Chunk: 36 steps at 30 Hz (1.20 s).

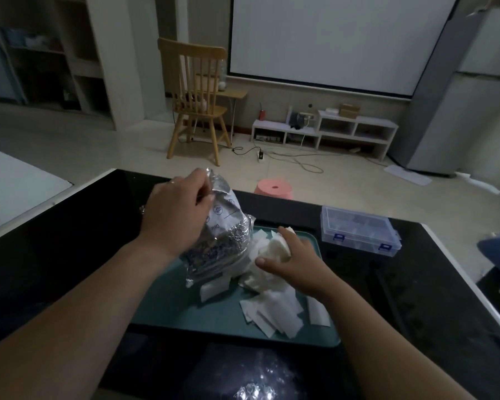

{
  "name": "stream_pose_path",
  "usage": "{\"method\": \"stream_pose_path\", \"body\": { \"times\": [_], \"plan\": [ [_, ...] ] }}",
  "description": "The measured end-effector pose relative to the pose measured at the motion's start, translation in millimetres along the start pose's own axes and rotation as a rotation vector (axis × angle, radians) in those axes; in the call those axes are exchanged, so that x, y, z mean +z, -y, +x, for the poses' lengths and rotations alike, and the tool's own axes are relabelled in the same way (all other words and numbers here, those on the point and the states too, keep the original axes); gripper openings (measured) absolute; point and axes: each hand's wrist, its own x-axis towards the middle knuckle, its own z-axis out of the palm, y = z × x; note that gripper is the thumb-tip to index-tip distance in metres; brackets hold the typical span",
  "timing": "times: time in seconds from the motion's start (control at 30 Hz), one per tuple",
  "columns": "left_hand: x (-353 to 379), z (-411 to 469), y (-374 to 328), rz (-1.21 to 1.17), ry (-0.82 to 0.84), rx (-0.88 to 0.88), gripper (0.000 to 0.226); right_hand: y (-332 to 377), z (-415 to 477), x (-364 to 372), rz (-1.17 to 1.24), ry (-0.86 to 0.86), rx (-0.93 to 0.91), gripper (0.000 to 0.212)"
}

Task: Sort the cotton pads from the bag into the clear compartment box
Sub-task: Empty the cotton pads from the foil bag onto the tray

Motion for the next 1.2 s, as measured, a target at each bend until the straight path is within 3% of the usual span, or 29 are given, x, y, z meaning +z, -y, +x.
{"method": "stream_pose_path", "body": {
  "times": [0.2,0.3,0.57,0.67,0.8,0.93,1.0,1.07,1.13,1.2],
  "plan": [
    [-9,4,-3,0.059,-0.104,0.065,0.023,3,0,1,-0.027,-0.049,0.014,0.118],
    [-11,4,-4,0.027,-0.071,0.029,0.023,6,1,3,-0.054,-0.085,-0.005,0.114],
    [-28,13,4,-0.143,-0.186,-0.150,0.011,13,2,12,-0.194,-0.214,-0.111,0.089],
    [-17,11,20,-0.185,-0.142,-0.258,0.011,25,-2,20,-0.257,-0.243,-0.178,0.075],
    [7,-4,61,-0.136,0.036,-0.539,0.007,31,-6,32,-0.372,-0.162,-0.231,0.066],
    [20,-31,95,-0.105,0.195,-0.696,0.016,29,-5,30,-0.288,-0.237,-0.204,0.062],
    [20,-35,95,-0.078,0.142,-0.662,0.038,22,-4,25,-0.239,-0.255,-0.175,0.058],
    [19,-37,81,-0.059,0.087,-0.479,0.049,13,-2,22,-0.239,-0.195,-0.142,0.055],
    [26,-45,63,0.051,0.245,-0.245,0.055,6,-3,23,-0.298,-0.091,-0.101,0.055],
    [42,-59,55,0.248,0.483,-0.176,0.059,-2,-5,26,-0.348,-0.022,-0.060,0.054]
  ]
}}
